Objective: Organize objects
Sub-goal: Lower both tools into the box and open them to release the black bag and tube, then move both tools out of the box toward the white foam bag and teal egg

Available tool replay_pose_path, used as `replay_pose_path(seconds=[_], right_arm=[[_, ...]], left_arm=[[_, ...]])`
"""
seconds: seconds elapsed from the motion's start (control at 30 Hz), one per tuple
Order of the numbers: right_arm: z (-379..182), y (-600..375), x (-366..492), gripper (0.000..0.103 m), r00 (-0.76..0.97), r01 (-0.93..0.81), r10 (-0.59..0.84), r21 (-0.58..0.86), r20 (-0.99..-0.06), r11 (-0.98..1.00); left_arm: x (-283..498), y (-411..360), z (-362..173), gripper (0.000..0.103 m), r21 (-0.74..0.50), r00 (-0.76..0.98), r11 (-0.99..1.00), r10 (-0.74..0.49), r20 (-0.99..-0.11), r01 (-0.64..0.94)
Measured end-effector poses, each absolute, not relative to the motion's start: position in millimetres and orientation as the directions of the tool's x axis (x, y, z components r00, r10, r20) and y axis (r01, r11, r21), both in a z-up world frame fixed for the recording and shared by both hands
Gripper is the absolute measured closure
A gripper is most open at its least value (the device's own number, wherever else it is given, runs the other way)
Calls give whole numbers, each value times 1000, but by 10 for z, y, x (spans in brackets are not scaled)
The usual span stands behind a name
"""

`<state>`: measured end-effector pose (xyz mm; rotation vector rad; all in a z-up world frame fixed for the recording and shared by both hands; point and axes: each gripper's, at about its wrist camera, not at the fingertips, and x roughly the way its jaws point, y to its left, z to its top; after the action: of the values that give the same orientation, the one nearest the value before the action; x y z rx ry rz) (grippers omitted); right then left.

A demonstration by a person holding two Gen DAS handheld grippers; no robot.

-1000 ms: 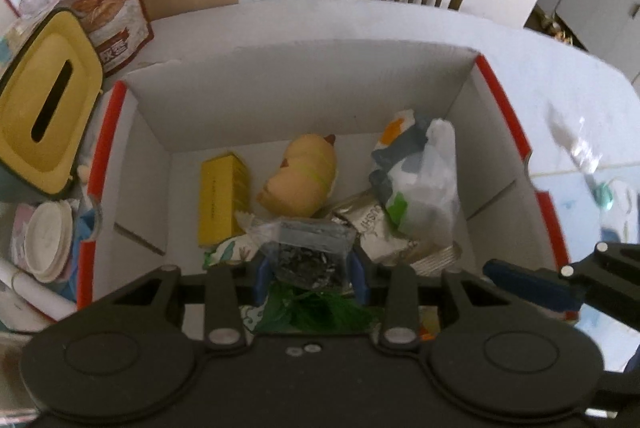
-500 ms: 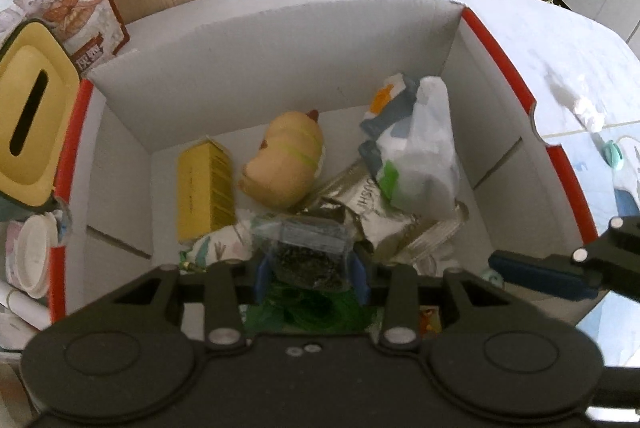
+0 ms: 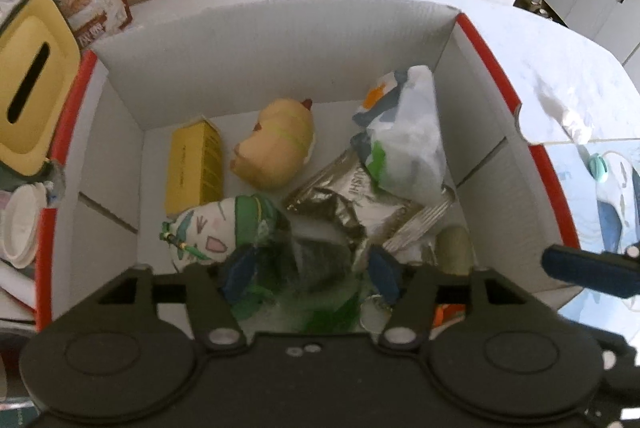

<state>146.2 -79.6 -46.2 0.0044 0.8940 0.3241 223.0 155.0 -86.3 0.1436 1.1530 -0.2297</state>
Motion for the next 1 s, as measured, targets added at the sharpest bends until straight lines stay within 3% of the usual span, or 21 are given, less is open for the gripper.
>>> replay_pose_path(seconds=[0.07,0.17,0.67,0.93,1.0], right_arm=[[-425,-830,1401,68,587,-280,285,140,-757,950],[-363,-892,1311,54,606,-288,297,145,-738,947],[-119,-1606,891,51,643,-302,351,195,-681,933],[-88,-2230,647,44,674,-264,331,203,-661,943],[-98,-2396,579,38,684,-253,320,199,-656,947]], left_arm=[[2196,1534,-810,35,-3,400,968,-106,-910,251],[2137,1510,-712,33,-6,419,972,-108,-901,236],[1695,942,-228,22,41,544,973,-91,-834,226],[1504,348,-101,14,48,578,965,-113,-808,256],[1487,203,-100,11,46,580,963,-121,-806,266]])
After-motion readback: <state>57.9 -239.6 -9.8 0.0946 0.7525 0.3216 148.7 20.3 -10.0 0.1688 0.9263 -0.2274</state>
